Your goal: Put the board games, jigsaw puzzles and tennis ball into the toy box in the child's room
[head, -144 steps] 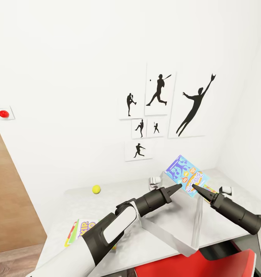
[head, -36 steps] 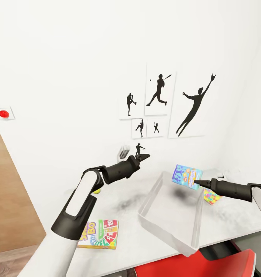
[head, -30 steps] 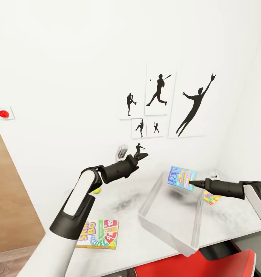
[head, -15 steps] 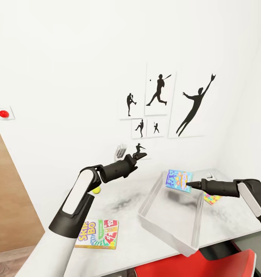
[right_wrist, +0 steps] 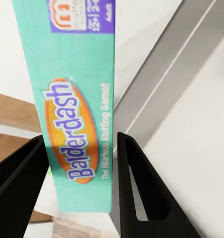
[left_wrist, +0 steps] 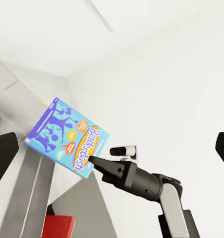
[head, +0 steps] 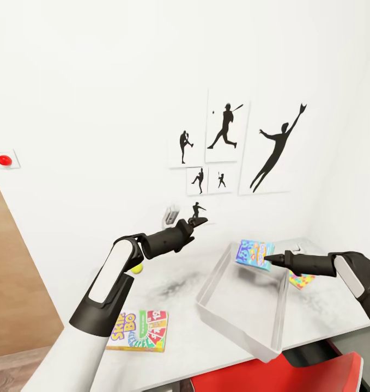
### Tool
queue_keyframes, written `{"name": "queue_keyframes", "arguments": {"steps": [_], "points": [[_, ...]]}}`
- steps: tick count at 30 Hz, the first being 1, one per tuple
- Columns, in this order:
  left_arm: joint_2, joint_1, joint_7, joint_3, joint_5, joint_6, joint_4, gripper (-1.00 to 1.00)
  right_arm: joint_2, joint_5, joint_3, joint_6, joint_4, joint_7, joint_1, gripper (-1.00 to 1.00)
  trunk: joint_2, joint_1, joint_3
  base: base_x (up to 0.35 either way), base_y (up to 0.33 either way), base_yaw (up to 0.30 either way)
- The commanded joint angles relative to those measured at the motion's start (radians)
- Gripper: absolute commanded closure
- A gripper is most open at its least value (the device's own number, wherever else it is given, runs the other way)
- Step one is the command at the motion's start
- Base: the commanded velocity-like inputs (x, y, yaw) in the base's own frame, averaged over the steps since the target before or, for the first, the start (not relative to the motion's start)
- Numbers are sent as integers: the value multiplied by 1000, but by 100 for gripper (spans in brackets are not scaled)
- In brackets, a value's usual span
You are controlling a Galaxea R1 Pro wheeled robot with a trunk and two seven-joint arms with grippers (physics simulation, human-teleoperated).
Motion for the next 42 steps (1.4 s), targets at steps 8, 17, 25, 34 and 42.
{"name": "queue_keyframes", "arguments": {"steps": [8, 17, 25, 34, 42], "points": [[-1, -1, 23, 1, 12, 1, 0, -100, 7, -1, 3, 3, 57, 5, -25, 100, -1, 0, -12, 0, 0, 0], [-1, -1, 27, 4, 12, 1, 0, -100, 34, 0, 4, 3, 127, 1, -53, 100, -1, 0, -26, 0, 0, 0], [-1, -1, 27, 3, 11, 1, 7, -100, 70, 4, 5, 3, 241, -1, -124, 100, -1, 0, -39, 0, 0, 0], [-1, -2, 27, 1, 11, 1, 10, -100, 90, 6, 7, 3, 304, -3, -169, 100, -1, 0, -53, 0, 0, 0], [-1, -2, 28, 0, 10, 1, 18, -100, 92, 7, 7, 3, 315, -3, -176, 100, -1, 0, -67, 0, 0, 0]]}}
